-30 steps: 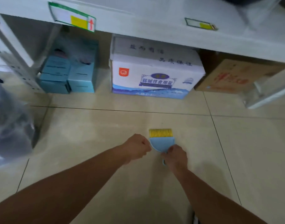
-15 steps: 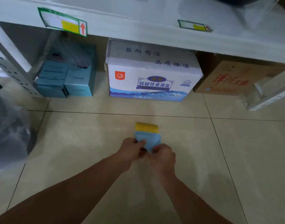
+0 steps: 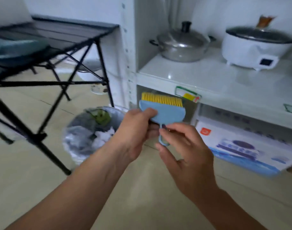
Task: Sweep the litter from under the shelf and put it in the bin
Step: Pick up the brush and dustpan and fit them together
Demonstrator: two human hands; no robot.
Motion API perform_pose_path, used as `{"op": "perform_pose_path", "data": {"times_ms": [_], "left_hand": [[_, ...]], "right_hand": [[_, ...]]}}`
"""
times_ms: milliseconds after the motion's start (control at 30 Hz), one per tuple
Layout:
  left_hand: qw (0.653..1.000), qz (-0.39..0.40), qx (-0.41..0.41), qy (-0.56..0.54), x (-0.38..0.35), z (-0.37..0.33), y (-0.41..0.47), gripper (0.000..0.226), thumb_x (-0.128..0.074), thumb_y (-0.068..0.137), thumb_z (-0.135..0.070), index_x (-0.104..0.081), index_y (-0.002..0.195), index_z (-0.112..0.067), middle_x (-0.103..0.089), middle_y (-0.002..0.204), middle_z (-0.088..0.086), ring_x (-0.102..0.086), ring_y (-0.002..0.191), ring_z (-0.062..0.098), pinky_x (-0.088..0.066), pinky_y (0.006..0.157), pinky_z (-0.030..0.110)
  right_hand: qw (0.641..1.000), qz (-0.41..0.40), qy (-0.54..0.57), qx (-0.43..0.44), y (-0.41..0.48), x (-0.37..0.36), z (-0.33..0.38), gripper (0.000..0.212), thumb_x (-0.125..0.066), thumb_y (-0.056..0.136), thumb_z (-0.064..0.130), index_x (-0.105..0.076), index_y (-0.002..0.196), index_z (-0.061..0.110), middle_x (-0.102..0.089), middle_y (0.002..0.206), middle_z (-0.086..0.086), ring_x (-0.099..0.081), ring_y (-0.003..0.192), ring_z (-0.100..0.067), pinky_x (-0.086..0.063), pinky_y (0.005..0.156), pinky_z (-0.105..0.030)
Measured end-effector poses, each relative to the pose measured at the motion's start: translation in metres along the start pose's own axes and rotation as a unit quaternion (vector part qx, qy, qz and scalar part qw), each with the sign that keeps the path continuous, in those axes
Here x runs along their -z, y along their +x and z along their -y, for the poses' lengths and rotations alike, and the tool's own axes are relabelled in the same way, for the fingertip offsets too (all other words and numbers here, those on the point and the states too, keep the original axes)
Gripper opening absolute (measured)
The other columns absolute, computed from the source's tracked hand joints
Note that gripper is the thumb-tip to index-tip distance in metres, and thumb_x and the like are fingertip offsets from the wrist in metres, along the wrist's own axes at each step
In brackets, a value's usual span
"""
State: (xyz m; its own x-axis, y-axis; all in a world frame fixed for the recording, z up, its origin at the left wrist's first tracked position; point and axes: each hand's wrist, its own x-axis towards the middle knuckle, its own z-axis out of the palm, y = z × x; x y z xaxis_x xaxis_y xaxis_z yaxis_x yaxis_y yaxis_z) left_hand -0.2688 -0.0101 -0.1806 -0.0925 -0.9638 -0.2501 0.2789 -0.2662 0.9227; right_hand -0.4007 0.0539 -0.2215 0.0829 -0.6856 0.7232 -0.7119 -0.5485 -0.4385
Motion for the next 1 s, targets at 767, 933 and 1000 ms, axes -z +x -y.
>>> {"op": "perform_pose_path", "data": {"times_ms": [767, 933, 1000], "left_hand": [[0.94, -0.309, -0.127, 0.065, 0.229, -0.223, -0.101, 0.028, -0.056, 0.097, -0.03, -0.066, 0.105, -0.005, -0.066, 0.103, 0.014, -0.066, 0.094, 0.026, -0.057, 0.089, 0.041], [0.972, -0.221, -0.063, -0.043, 0.227, -0.211, -0.084, 0.038, -0.049, 0.1, -0.035, -0.062, 0.107, -0.001, -0.07, 0.108, 0.023, -0.07, 0.103, 0.033, -0.057, 0.091, 0.042], [0.973, -0.197, -0.062, -0.102, 0.228, -0.212, -0.08, 0.044, -0.05, 0.099, -0.035, -0.057, 0.119, 0.004, -0.068, 0.116, 0.028, -0.071, 0.106, 0.036, -0.059, 0.089, 0.042]], "right_hand": [[0.967, 0.086, 0.115, 0.211, 0.249, -0.151, 0.207, 0.024, -0.06, 0.09, 0.025, -0.076, 0.084, 0.008, -0.069, 0.08, -0.007, -0.063, 0.073, -0.021, -0.051, 0.067, -0.04], [0.958, 0.189, 0.002, 0.218, 0.257, -0.177, 0.208, 0.03, -0.057, 0.091, 0.036, -0.076, 0.082, 0.014, -0.069, 0.077, -0.004, -0.061, 0.074, -0.02, -0.05, 0.07, -0.039], [0.955, 0.205, -0.001, 0.214, 0.258, -0.18, 0.206, 0.028, -0.061, 0.088, 0.037, -0.077, 0.085, 0.015, -0.071, 0.079, -0.004, -0.063, 0.076, -0.02, -0.05, 0.071, -0.036]]}}
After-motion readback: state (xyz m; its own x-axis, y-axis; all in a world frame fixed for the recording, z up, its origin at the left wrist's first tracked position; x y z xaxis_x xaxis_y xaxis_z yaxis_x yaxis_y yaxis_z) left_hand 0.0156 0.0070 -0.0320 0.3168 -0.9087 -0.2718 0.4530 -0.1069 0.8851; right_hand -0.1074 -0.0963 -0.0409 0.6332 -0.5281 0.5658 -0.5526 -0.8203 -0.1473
